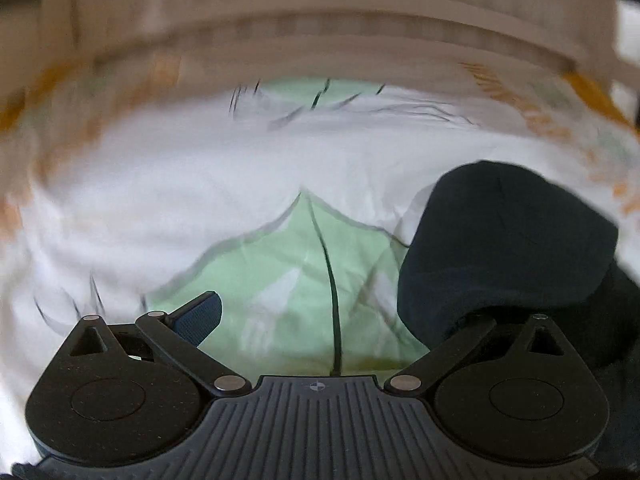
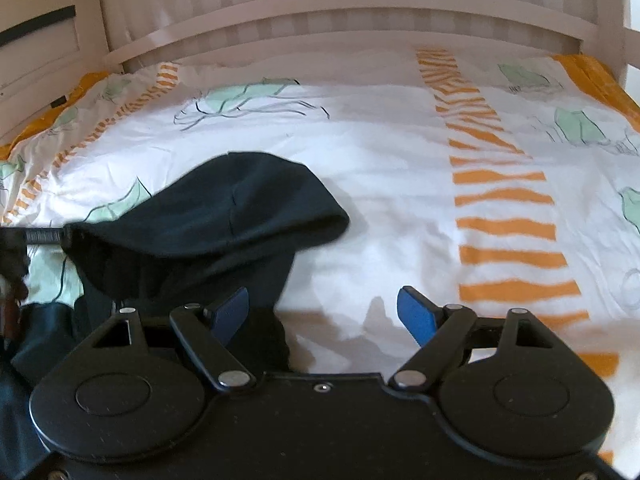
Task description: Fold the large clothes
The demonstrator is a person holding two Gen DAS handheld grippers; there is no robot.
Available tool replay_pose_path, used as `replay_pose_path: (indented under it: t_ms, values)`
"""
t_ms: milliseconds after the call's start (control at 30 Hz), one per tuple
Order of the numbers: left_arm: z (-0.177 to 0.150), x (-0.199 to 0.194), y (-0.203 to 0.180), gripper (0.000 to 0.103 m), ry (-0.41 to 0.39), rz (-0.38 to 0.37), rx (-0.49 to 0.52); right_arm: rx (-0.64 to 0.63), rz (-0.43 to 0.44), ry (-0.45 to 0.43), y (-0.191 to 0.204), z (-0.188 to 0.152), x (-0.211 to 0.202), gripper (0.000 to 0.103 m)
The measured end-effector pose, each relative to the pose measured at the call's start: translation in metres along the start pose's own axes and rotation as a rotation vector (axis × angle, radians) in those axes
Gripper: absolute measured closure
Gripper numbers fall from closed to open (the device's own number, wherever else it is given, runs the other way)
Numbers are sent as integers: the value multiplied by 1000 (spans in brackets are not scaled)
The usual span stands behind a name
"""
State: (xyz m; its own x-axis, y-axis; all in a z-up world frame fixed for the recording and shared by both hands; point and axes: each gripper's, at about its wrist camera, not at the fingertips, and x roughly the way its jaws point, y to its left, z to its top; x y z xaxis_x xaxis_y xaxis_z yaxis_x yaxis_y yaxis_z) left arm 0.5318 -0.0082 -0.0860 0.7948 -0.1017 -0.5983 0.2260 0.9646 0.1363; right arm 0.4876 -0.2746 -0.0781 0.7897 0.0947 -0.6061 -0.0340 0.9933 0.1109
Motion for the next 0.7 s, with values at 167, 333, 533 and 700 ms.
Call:
replay_pose_path:
  t_ms: [167,333,533,700]
  values:
    - [6,-20,-43,0,-155,16,278,-9,-14,-11,4,8,15,20]
    - [18,-9,-73,0,-156,13,391,-5,-10,-9,4,8,16,20]
    - [34,1,-6,0,-111,9,-96,-26,-21,-8,1,8,15,20]
    - [12,18,40,0,1,-23,-292,-34,-27,-11,2,13,20,20]
